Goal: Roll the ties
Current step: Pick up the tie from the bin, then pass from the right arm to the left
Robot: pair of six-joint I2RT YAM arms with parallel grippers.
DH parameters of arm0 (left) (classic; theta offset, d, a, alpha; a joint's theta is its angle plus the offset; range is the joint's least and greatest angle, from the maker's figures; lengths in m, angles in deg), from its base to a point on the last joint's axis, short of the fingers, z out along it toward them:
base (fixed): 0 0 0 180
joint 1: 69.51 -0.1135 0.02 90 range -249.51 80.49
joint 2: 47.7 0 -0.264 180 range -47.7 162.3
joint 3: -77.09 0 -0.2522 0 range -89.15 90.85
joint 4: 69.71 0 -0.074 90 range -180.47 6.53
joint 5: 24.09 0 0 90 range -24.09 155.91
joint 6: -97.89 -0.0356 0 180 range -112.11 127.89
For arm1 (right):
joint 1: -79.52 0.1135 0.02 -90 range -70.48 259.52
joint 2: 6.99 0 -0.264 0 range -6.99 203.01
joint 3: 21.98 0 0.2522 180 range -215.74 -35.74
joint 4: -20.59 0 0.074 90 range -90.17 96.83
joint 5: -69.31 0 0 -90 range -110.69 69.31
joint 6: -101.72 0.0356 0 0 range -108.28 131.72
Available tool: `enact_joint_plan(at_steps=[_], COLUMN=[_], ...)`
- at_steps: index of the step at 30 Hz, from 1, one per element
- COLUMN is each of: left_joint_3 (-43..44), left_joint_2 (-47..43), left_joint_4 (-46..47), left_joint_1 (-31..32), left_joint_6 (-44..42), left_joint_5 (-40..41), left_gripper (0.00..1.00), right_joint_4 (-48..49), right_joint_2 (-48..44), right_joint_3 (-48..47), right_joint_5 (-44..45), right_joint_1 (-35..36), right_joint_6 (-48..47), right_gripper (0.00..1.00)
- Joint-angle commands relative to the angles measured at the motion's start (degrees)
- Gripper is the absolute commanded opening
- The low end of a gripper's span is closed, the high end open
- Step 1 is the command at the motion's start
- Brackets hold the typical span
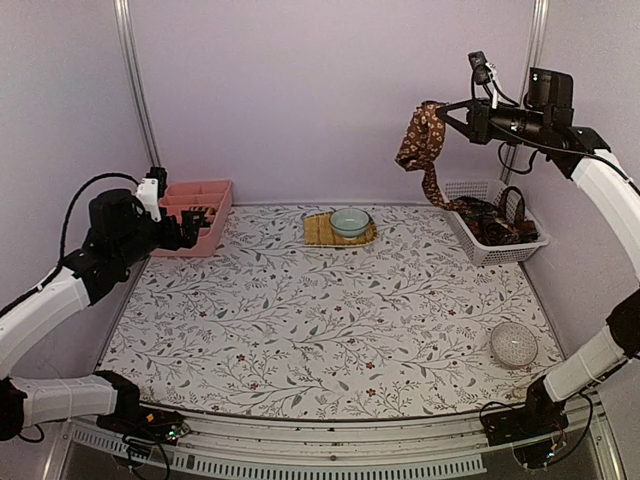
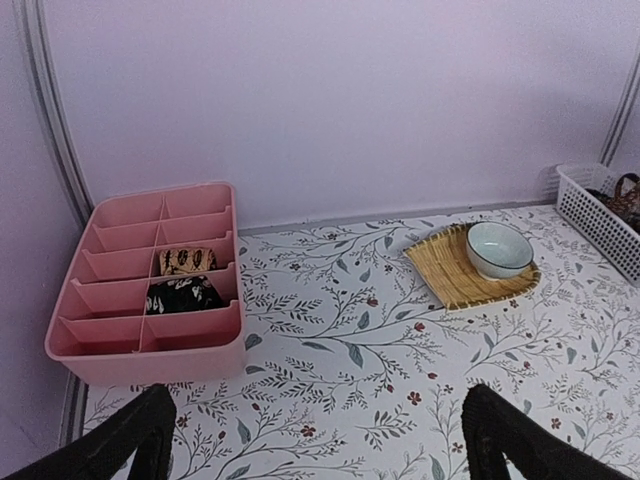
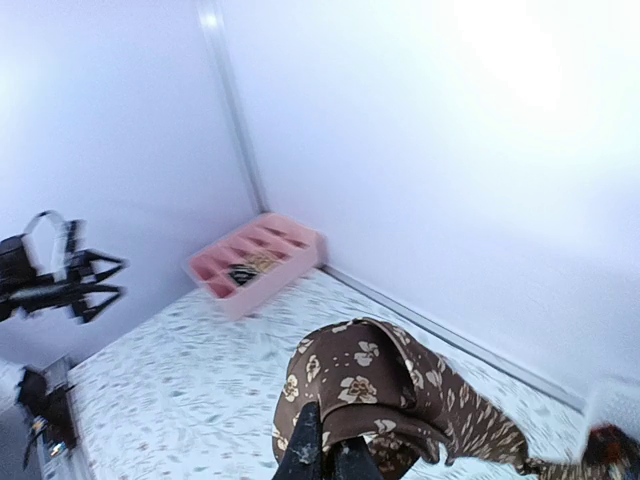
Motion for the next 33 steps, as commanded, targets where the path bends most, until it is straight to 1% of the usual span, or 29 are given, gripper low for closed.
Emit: enact_joint_plan(at_steps=[1, 3, 7, 12, 17, 21, 27, 30, 33], left_joint_3=[-0.68, -0.64, -0.65, 0.67, 4.36, 4.44, -1.37, -4.09, -6.24], left_joint_2=[-1.18, -1.29, -1.22, 0.15, 3.41, 4.29, 6.54, 9.84, 13.65], left_joint_4=[1.87, 1.95, 1.96, 1.1, -1.89, -1.95, 6.89, 13.03, 20.43], left_joint_1=[-0.55, -0.55, -0.51, 0.09, 4.51, 8.87, 16.91, 20.78, 23.43], left_joint_6=[-1.49, -1.83, -2.25, -1.67, -0.68, 0.66, 2.69, 1.0, -2.11], left_joint_5=[-1.62, -2.37, -3.99, -9.6, -13.16, -11.67, -4.28, -0.55, -1.02], left_gripper=[1.0, 1.0, 1.0, 1.0, 1.0, 1.0, 1.0, 1.0, 1.0], right_joint_4=[-6.42, -7.89, -8.72, -8.81, -9.27, -9.31, -9.54, -9.4, -9.31], right_joint_2=[-4.17, -4.03, -4.08, -4.69, -4.48, -3.73, -2.21, -1.29, -0.31], right_joint_3=[-0.3, 0.05, 2.75, 4.99, 4.6, 3.97, 1.7, 0.5, -0.48], right_joint_5=[-12.37, -14.16, -12.81, -13.86, -14.64, -14.82, -16.0, -17.97, -19.84], right_joint_1=[5.13, 6.73, 7.84, 8.02, 9.37, 10.29, 12.03, 12.89, 14.34], right_joint_6=[-4.85, -6.28, -9.66, -10.94, -10.46, -9.91, -8.32, -6.41, -4.64], right_gripper=[0.0, 0.0, 0.0, 0.0, 0.0, 0.0, 0.0, 0.0, 0.0])
